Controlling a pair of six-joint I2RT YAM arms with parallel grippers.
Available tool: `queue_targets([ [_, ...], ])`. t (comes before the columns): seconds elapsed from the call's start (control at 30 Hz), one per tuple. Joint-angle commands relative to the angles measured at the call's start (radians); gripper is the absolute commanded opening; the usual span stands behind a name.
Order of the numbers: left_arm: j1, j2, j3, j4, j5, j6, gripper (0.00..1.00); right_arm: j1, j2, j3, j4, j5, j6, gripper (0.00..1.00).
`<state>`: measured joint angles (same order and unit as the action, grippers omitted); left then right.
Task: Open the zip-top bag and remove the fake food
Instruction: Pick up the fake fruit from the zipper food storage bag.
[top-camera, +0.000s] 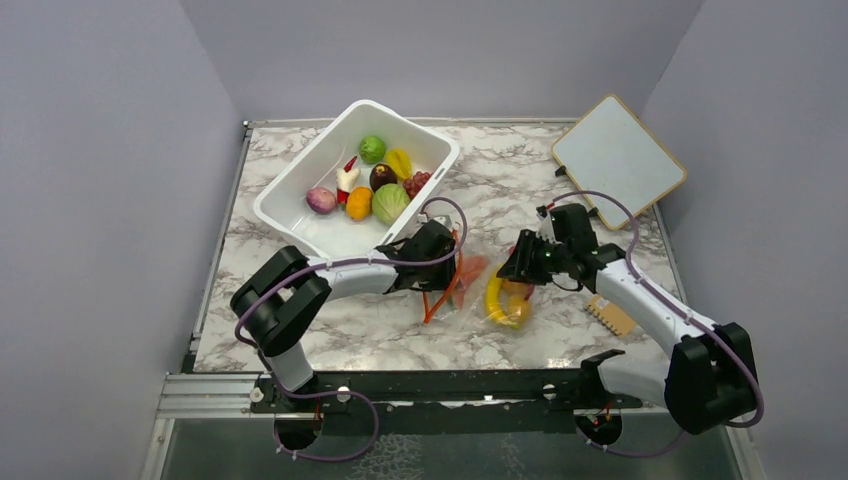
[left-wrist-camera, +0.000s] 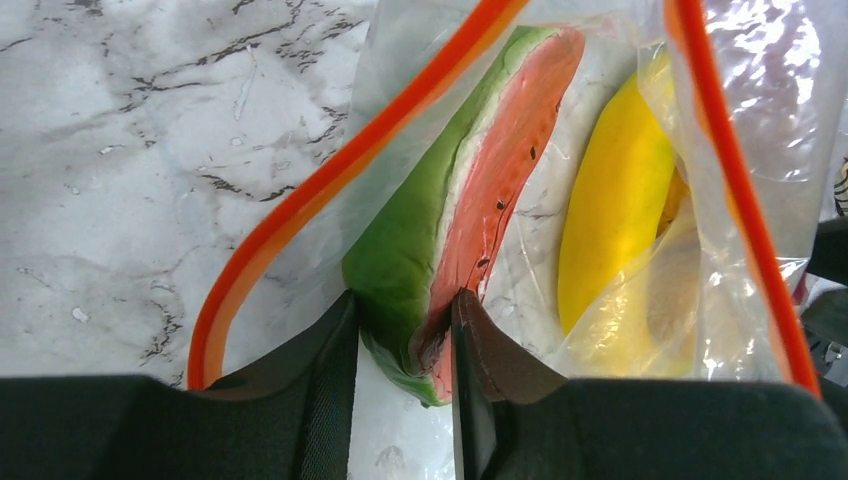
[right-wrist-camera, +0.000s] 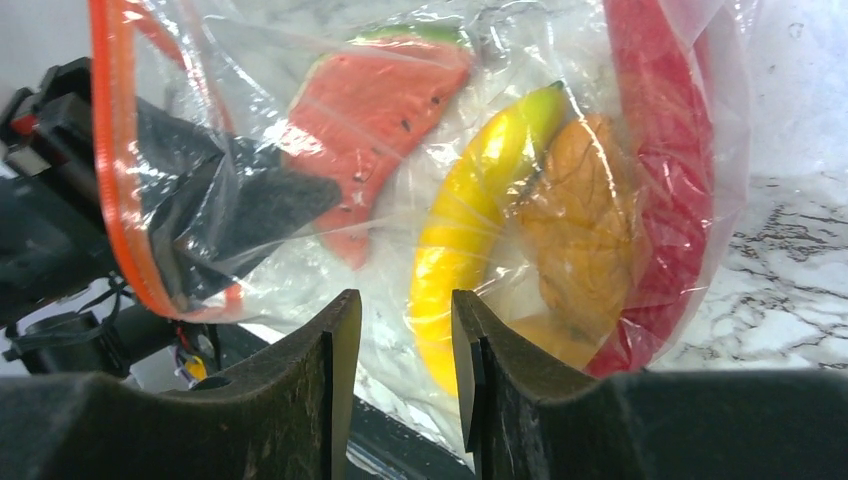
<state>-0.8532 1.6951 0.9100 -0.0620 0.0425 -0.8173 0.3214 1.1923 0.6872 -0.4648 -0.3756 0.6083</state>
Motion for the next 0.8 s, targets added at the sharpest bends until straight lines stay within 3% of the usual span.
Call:
queue_targets([
  [0.0,-0.006,-0.033,-0.028,-0.003,-0.043,-0.008,0.25,0.004,-0.05,0.009,0.04,-0.092,0.023,0.4],
  [0.17,-0.007,-0.08,-0.066,0.029,-0.046,-0.027,0.14,0.004,-0.094,-0.029,0.165,-0.217,0.082,0.43],
  [0.3,-0.007,-0.099,-0.074,0.042,-0.049,-0.029,0.12,0.012,-0.117,-0.049,0.249,-0.261,0.149,0.45],
  [0.77,-0.007,-0.119,-0.065,0.04,-0.037,-0.036,0.08,0.212,0.012,0.075,0.238,-0.094,0.249,0.48],
])
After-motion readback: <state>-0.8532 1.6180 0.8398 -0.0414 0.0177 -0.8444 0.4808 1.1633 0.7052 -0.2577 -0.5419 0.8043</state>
